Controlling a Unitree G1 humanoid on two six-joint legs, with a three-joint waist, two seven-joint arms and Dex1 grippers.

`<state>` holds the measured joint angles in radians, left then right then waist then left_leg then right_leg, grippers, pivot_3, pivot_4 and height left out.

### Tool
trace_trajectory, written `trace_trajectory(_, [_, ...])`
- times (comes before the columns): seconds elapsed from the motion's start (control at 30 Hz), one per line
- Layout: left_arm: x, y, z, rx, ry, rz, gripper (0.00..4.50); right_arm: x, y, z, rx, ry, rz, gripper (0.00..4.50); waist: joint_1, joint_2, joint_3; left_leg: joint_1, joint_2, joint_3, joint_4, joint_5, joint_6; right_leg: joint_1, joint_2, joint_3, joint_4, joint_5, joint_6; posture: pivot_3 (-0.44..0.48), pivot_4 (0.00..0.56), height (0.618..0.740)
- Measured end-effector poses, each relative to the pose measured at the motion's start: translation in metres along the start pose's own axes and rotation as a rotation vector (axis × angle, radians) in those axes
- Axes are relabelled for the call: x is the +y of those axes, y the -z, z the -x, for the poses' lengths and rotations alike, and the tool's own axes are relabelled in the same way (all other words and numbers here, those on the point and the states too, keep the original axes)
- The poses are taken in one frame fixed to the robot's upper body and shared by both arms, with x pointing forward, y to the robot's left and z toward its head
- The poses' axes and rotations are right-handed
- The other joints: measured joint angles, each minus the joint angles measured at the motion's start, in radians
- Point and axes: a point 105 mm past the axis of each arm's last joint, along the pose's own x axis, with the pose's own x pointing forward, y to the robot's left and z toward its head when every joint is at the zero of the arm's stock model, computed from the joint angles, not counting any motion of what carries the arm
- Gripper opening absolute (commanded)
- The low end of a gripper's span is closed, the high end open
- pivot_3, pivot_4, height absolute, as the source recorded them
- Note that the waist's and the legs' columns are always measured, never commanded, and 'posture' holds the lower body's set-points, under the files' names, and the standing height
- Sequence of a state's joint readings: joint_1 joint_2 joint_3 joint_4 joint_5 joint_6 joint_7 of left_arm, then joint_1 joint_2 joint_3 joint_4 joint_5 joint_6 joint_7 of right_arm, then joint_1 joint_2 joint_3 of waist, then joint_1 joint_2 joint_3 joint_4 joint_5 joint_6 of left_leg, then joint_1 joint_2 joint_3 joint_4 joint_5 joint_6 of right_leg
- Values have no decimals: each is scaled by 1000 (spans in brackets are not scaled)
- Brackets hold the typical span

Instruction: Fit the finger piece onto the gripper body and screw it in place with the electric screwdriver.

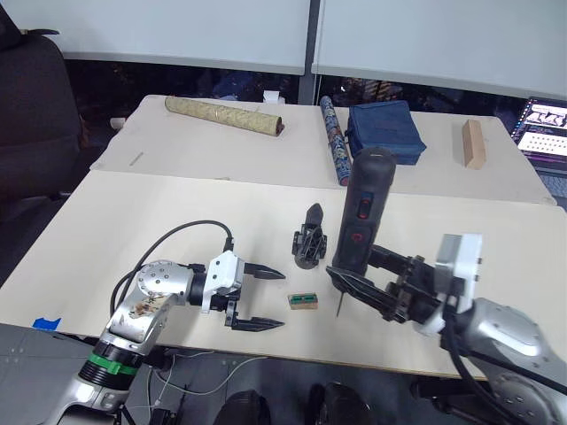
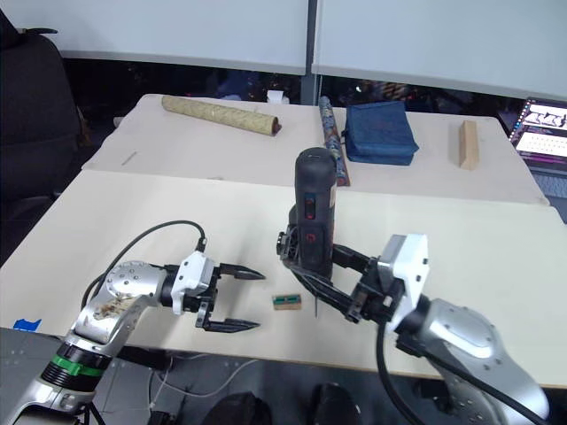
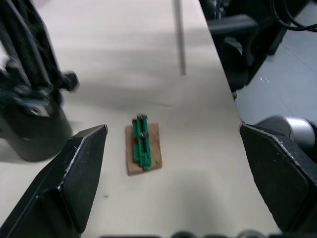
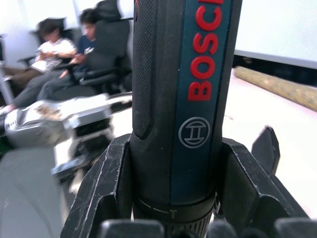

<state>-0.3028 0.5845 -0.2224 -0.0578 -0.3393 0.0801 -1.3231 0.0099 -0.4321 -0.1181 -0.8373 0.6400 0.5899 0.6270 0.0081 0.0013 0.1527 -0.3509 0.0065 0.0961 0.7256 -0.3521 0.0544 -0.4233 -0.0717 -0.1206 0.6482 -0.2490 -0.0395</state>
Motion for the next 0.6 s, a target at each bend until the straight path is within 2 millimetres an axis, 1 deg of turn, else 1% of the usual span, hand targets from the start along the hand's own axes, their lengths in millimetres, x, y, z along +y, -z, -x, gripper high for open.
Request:
trace_trajectory(0.1, [-1,6,-5,9,8,-10,4500,-2,8,-11,-7,7,-2,1943,0,0,0,0,0,0,0,0,0,0,0,0,0,0,0,0,150,740])
trace_trajectory(0.27, [4,9,-5,19,-17,-19,4500,3,2,-24,-64,-31,26,1943,0,0,0,0,0,0,0,0,0,0,0,-1,0,0,0,0,150,740])
trace_trajectory(0.37, [7,14,-7,27,-37,-6,4500,3,5,-26,-65,-33,40,1943,0,0,0,0,0,0,0,0,0,0,0,-1,0,0,0,0,150,740])
trace_trajectory(0.53, [15,14,-14,15,-45,-6,4500,4,10,-27,-55,-63,56,1943,2,0,0,-1,-1,-1,0,0,0,0,-1,-1,0,0,0,0,150,740])
trace_trajectory(0.6, [16,19,-15,18,-49,-4,4500,3,10,-26,-52,-69,77,1943,0,0,0,0,-1,0,0,0,0,0,0,-1,0,0,0,0,150,740])
